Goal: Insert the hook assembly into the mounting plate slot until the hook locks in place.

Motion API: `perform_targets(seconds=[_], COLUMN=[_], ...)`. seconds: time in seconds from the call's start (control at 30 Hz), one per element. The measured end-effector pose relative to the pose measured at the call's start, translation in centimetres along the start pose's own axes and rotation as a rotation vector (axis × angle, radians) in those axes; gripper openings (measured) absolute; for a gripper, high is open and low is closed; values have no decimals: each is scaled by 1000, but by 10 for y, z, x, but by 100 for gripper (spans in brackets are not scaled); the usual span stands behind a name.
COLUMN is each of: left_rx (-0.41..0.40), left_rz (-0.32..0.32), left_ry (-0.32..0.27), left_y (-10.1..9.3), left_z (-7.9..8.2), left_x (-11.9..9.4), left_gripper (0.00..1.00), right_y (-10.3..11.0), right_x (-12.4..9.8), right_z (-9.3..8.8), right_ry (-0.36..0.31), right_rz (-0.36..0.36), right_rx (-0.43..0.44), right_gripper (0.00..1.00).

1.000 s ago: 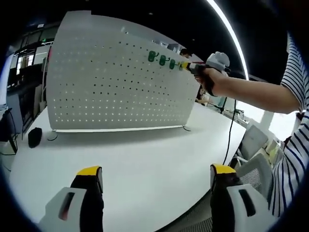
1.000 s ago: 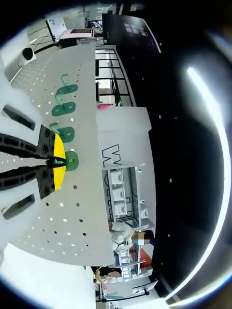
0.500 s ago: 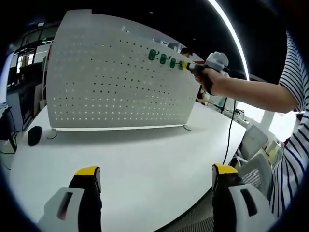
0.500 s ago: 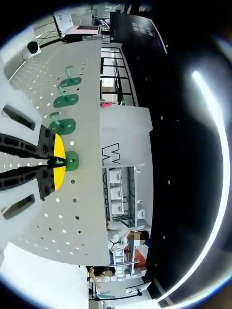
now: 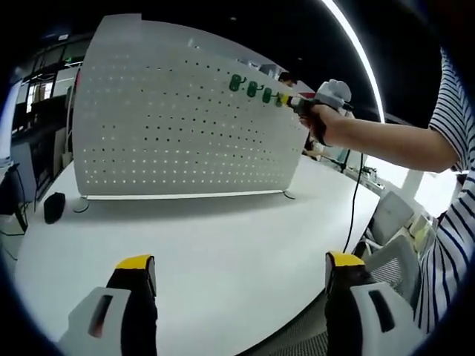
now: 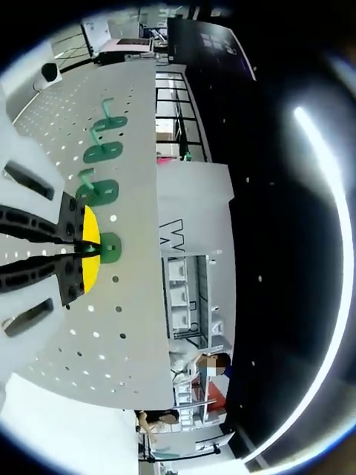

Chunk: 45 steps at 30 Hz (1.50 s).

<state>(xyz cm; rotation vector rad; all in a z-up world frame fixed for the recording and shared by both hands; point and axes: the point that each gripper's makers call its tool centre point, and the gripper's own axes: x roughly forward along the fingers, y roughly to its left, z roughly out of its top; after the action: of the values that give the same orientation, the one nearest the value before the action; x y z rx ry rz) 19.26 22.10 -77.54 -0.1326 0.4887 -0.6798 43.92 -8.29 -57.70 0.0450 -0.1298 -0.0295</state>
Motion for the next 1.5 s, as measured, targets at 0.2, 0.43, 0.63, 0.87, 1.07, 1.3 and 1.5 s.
perform_targets(seconds=[0.2,0.43,0.63,0.87,1.07,1.3,1.5], left_rx=[-3,-8,-8,-7,-10,-9,1], left_rz=[6,8,9,14,25,12,-1], left_ry=[-4,-13,-17,-26,-52,-61,-60], left_y=[2,1,2,3,5,2,-1], left_z=[1,2,3,5,10,11,11], left_x=[0,-1,-1,-3,-5,-6,-7], left_gripper=[96,97,96,97,97,97,97], right_y=[0,0,0,1,-3,-7,-6], right_x=[0,0,0,-3,-15,-39,-67], right_z=[-1,-2,-2,-2,11,7,-10], right_ry=[-5,1,11,64,51,107,174], right_rz=[-8,-17,-8,0,-30,-43,-35], right_rx=[-15,-49,-70,-44,-19,0,-62], right_gripper=[1,1,1,2,12,32,43])
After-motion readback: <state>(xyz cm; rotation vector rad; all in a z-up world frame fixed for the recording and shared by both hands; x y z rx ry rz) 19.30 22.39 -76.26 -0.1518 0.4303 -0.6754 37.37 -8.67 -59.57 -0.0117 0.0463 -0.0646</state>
